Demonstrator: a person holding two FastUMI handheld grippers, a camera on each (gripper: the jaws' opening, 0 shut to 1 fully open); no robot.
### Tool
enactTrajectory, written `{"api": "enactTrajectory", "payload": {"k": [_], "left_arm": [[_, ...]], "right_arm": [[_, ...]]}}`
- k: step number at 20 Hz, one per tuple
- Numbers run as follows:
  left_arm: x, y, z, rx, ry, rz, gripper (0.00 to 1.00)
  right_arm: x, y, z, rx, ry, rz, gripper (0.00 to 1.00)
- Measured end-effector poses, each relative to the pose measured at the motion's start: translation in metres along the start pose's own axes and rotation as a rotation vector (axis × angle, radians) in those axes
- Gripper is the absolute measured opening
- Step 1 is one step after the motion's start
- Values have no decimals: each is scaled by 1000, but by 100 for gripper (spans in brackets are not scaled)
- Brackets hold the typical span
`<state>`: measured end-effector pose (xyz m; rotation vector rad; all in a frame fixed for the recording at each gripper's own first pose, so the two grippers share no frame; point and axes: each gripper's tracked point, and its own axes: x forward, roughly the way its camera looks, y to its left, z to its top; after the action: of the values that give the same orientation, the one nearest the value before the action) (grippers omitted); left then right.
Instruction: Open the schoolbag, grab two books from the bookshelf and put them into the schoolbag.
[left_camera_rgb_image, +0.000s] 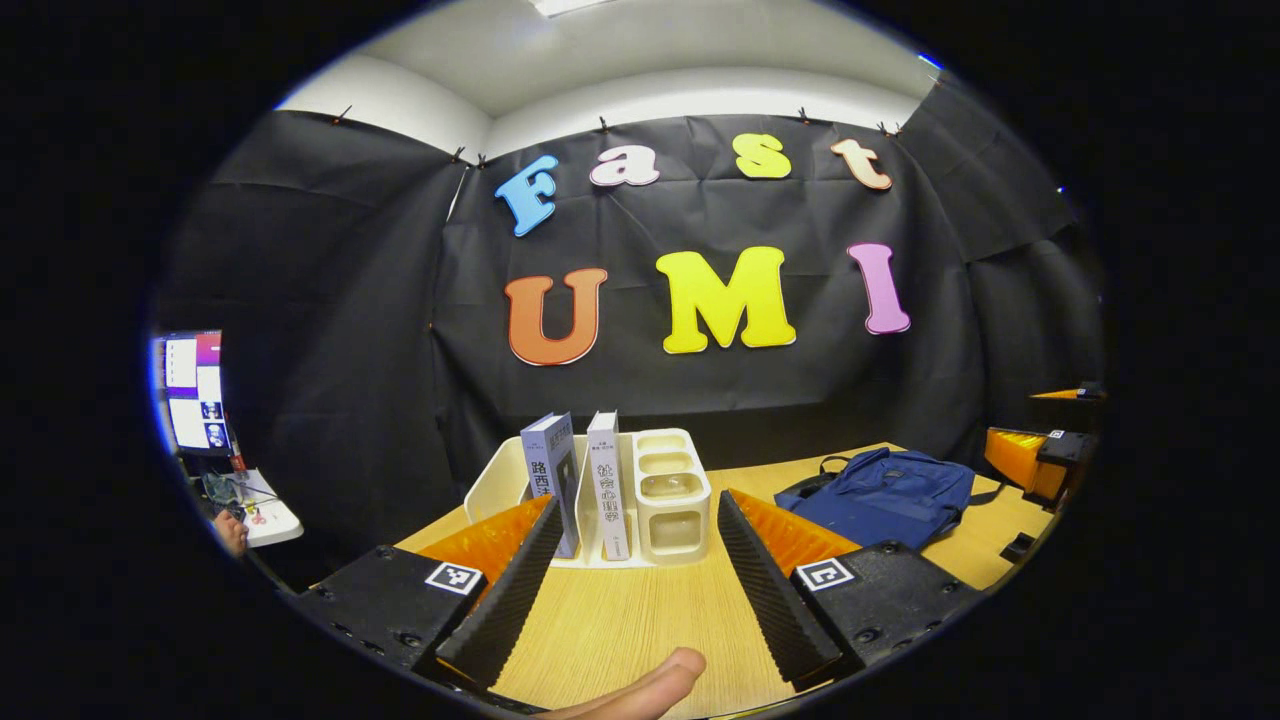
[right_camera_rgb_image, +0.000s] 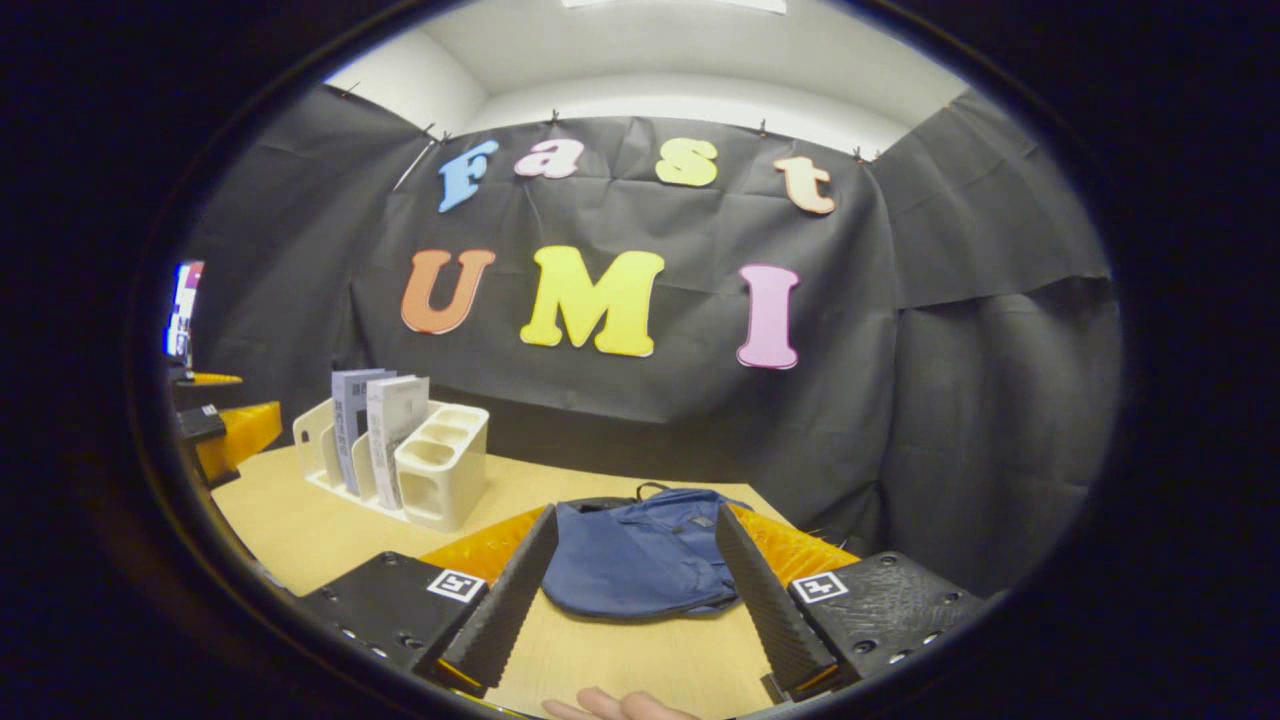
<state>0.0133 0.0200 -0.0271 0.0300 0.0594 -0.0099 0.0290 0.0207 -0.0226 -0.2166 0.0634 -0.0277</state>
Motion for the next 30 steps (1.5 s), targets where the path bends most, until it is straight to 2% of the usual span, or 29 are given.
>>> {"api": "enactTrajectory", "payload": {"k": [4, 15, 16, 18, 20, 22, 26, 27, 28, 29, 30], "left_arm": [[2, 2, 2, 58, -26, 1, 98], [10, 11, -7, 20, -3, -14, 98], [9, 10, -10, 21, 2, -16, 98], [12, 14, -11, 24, 9, -12, 98], [14, 19, -14, 21, 20, -2, 99], [15, 23, -16, 12, 29, 6, 98], [17, 29, -22, 5, 51, 23, 98], [16, 30, -24, 7, 55, 25, 98], [17, 31, -22, 8, 55, 28, 98], [18, 33, -22, 6, 59, 33, 98], [18, 35, -24, 2, 62, 37, 98]], "right_arm": [[29, 19, -22, -95, 48, 17, 95], [113, 71, -108, -264, 279, 82, 95], [119, 74, -115, -278, 300, 84, 98], [130, 85, -130, -302, 344, 101, 92], [138, 94, -138, -341, 377, 116, 99], [146, 102, -141, -385, 387, 120, 95], [160, 108, -160, -472, 449, 98, 94], [164, 109, -165, -480, 470, 91, 99], [168, 108, -169, -492, 488, 83, 99], [174, 107, -169, -510, 494, 63, 94], [179, 103, -170, -535, 497, 36, 98]]}}
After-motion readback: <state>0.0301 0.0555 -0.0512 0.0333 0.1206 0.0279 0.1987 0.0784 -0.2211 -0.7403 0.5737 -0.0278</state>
